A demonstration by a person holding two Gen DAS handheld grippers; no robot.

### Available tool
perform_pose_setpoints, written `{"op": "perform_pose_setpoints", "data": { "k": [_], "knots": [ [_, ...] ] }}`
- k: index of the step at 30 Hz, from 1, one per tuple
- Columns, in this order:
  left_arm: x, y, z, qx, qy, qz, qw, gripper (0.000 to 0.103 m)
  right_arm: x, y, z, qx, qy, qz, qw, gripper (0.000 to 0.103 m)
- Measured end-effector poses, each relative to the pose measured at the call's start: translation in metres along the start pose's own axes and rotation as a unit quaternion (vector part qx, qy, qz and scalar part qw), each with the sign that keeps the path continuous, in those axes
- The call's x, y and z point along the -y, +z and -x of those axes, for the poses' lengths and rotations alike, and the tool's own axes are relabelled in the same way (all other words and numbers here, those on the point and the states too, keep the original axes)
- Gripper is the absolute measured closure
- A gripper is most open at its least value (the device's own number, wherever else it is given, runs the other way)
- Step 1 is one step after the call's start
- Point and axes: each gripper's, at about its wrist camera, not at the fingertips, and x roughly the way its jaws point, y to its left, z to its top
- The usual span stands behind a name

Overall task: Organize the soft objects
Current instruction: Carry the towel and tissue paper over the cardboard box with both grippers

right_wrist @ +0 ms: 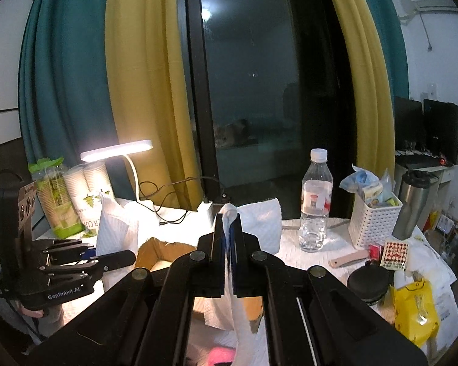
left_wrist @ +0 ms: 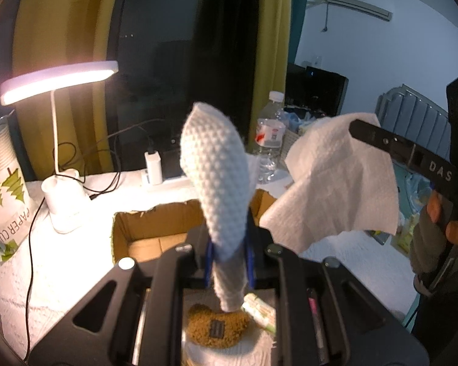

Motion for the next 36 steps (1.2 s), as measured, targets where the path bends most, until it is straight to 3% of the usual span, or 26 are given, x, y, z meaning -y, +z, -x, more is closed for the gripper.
{"op": "perform_pose_setpoints", "data": {
  "k": [11,25,36],
  "knots": [
    [0.001,0.0,-0.051,-0.036,-0.004,0.009,0.9993,0.087,0.019,-0.012,-0.041,-0.025,0.005,-0.01,1.0,0.1],
    [0.0,-0.011,-0.107,-0.09,-0.006,0.022,0.9957,0.087,0.03,-0.048,-0.096,-0.09,0.031,-0.04,0.995,0.1],
    [0.0,-0.016,-0.136,-0.126,-0.006,0.028,0.9916,0.085,0.033,-0.074,-0.127,-0.144,0.027,-0.044,0.988,0.1]
  ]
}}
